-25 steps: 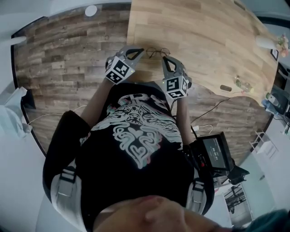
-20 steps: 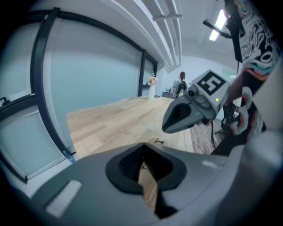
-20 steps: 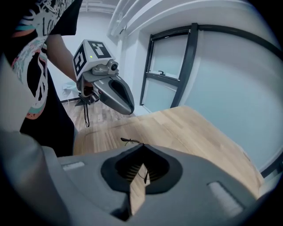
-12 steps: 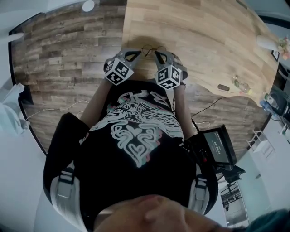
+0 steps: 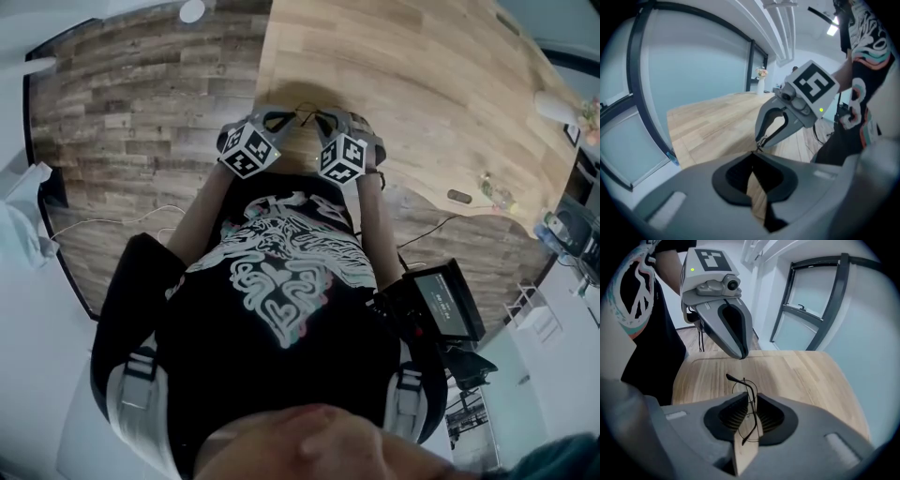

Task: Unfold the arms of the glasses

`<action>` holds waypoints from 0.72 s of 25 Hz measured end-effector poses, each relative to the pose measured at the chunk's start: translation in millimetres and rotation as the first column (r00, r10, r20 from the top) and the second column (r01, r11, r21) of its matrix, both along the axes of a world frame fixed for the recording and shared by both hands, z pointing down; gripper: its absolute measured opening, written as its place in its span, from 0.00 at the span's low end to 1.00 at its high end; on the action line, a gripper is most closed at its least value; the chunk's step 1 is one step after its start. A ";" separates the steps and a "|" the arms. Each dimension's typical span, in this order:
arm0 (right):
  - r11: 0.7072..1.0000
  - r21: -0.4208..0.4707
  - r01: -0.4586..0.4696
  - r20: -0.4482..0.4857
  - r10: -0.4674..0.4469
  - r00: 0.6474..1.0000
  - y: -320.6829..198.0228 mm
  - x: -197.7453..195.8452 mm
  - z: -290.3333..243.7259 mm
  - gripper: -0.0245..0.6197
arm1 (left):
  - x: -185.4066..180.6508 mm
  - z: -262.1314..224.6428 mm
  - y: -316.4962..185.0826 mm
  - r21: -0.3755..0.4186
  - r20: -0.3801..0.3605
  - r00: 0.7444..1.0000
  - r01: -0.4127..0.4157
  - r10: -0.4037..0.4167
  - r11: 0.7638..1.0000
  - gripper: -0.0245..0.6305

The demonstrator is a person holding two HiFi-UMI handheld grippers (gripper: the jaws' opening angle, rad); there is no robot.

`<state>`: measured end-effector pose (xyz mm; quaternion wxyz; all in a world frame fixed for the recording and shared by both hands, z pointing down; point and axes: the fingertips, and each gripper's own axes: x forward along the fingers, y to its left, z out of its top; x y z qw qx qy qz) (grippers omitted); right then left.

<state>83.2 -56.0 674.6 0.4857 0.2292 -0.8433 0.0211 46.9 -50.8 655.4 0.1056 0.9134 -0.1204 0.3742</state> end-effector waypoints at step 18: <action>0.996 0.019 0.089 -0.061 -0.088 0.994 -3.1 -11.6 8.6 0.04 | 1.7 7.6 -1.7 -0.009 0.049 0.998 -0.042 0.042 0.999 0.02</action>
